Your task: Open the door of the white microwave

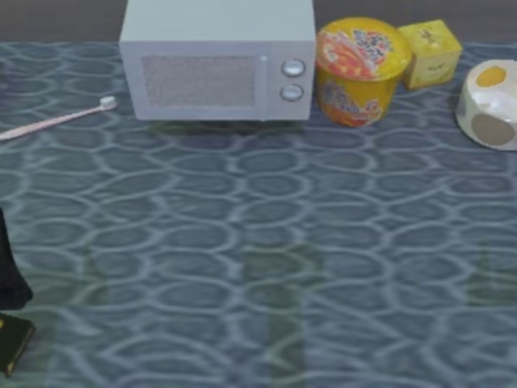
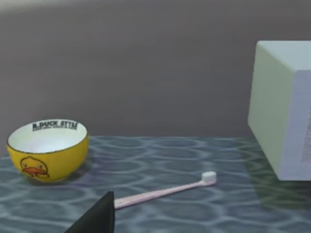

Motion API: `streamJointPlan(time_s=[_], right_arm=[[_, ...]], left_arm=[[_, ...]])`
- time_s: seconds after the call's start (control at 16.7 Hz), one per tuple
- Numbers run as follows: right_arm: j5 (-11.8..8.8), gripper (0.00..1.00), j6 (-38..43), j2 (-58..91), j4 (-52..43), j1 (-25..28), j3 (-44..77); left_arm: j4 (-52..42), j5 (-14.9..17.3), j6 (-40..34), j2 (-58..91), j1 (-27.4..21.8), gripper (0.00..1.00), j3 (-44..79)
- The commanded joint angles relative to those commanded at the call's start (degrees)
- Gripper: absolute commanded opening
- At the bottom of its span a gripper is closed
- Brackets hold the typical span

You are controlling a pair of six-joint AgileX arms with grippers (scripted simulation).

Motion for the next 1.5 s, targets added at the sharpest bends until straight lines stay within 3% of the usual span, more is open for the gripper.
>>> streamJointPlan(time_s=[0.3,0.6,1.5], right_arm=[[0.0,1.0,0.0,0.0,0.0,0.0,0.0],[0.0,1.0,0.0,0.0,0.0,0.0,0.0],[0.0,1.0,0.0,0.0,0.0,0.0,0.0]], left_arm=[[-2.63,-0.57,-0.82,3.45,-1.17,1.0,3.11],[-13.75,-3.18,-5.07,21.04,-6.27,1.0,19.9],[-55.85,-13.71,-26.84,107.81,-28.97,1.0,116.32]])
